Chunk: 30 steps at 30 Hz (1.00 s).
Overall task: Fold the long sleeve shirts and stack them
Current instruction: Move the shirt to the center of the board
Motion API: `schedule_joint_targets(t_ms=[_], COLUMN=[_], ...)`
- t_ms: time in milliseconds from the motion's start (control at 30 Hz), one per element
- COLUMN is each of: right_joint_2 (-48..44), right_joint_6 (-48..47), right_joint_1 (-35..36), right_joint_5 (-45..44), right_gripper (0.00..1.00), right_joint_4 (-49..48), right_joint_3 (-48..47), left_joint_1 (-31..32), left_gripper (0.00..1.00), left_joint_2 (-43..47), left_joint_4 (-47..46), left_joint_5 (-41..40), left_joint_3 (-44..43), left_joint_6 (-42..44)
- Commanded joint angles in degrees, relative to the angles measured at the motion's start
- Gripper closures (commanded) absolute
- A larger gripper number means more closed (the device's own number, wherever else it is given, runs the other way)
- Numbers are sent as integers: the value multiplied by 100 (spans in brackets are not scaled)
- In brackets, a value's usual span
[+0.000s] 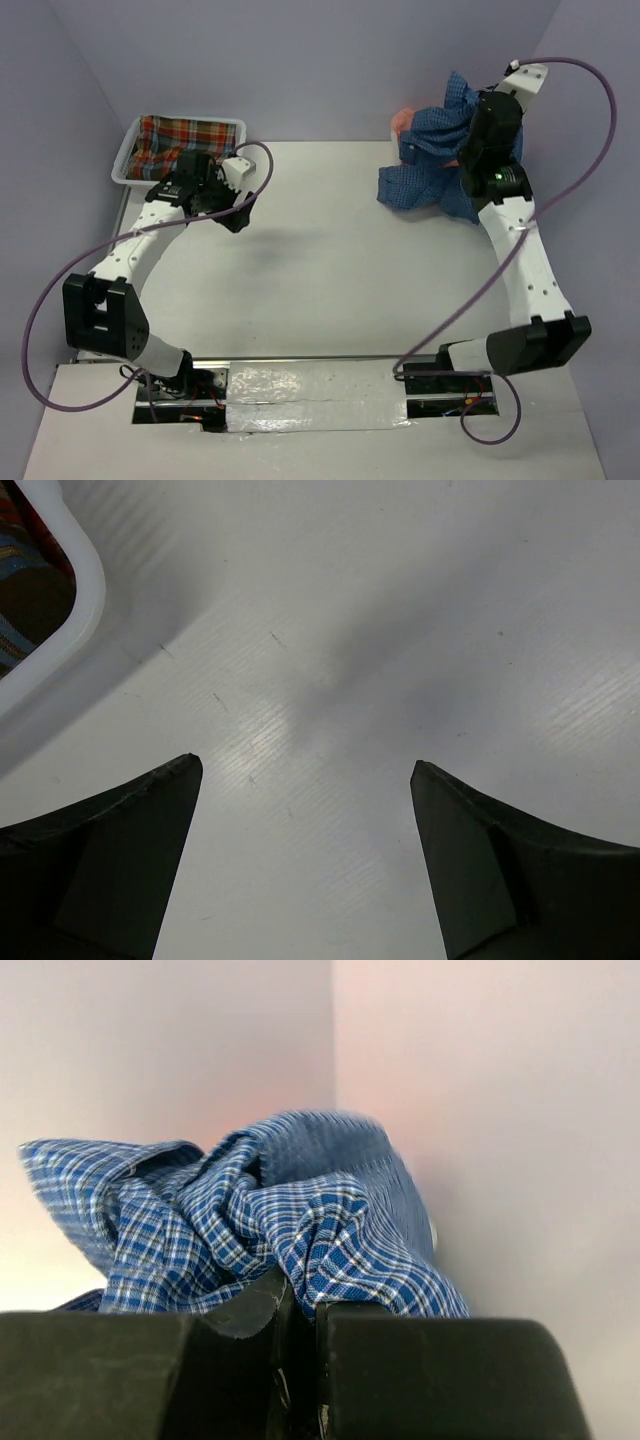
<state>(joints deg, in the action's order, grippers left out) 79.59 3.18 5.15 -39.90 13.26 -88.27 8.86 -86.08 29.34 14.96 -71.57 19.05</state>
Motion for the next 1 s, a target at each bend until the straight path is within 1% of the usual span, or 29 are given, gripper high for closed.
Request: schedule_joint_targets(t_ms=[0,33,67,100,133,200,233,267,300,333,367,400,433,467,500,533,567,600,633,667,700,733,767,800,867,967], right_joint_2=[-522,-819,-979,-1146,-1426,-1595,-1639,-1614,-1492,-1395,-1281,-966,-763,-561,-132,115,370,938,1231,1486,1941,2146,2314,2576,2736,2510], right_joint_6=[-650,-1096,-1326,-1546,-1757,-1576,-1479,-1400,-1338,-1372,-1434,-1547,-1557,-1496,-1165,-996,-742,-583,-355,282,523,743,1076,1193,1264,1063], right_joint_1=[459,896,1144,1399,1862,2278,2672,2902,3122,3620,3869,4097,4282,4397,4398,4355,4224,4109,3960,3776,3374,3205,3064,2793,2589,2509], right_joint_5=[-246,-238,-220,-150,224,823,1470,1763,2219,2328,2311,2198,1866,1741,1688,1331,1179,1117,1325,1666,2131,2588,3245,3452,3655,3157], right_gripper=[100,100,100,100,100,100,100,100,100,100,100,100,100,100,96,85,83,81,80,77,70,40,25,1,0,0], right_joint_4=[-613,-770,-1181,-1307,-1308,-1055,-897,-660,-588,-535,-543,-526,-500,-299,-123,305,588,947,1690,2020,2310,2705,2830,2945,3051,2929], right_joint_3=[-454,-446,-376,-358,-366,-734,-918,-1233,-1471,-1552,-1631,-1719,-1929,-2079,-2228,-2552,-2772,-2992,-3412,-3590,-3705,-3767,-3733,-3593,-3339,-2592], left_joint_1=[-7,-7,-25,-86,-121,-261,-349,-428,-682,-832,-1016,-1375,-1518,-1624,-1807,-1861,-1931,-1950,-1941,-1941,-1941,-1941,-1941,-1941,-1950,-1871], left_gripper=[1,1,1,1,1,1,1,1,1,1,1,1,1,1,1,1,1,1,1,1,1,1,1,1,1,1], left_joint_2=[407,460,522,644,689,786,795,812,847,874,926,962,988,1058,1085,1120,1198,1243,1287,1357,1392,1419,1454,1454,1419,1323], left_joint_4=[98,107,115,89,80,124,168,255,300,326,344,344,335,344,379,388,388,353,353,335,327,274,248,239,308,642], left_joint_5=[183,191,209,305,358,620,753,902,1269,1455,1622,1737,1790,1765,1747,1730,1721,1721,1825,1904,1975,2010,2037,2011,2002,1994], left_joint_3=[38,64,73,99,126,30,-14,-67,-181,-234,-278,-357,-410,-445,-532,-577,-630,-639,-656,-648,-639,-630,-604,-595,-543,-429], left_joint_6=[-147,-156,-182,-217,-270,-402,-454,-524,-577,-621,-656,-683,-727,-718,-692,-622,-604,-595,-552,-543,-543,-543,-577,-630,-587,-341])
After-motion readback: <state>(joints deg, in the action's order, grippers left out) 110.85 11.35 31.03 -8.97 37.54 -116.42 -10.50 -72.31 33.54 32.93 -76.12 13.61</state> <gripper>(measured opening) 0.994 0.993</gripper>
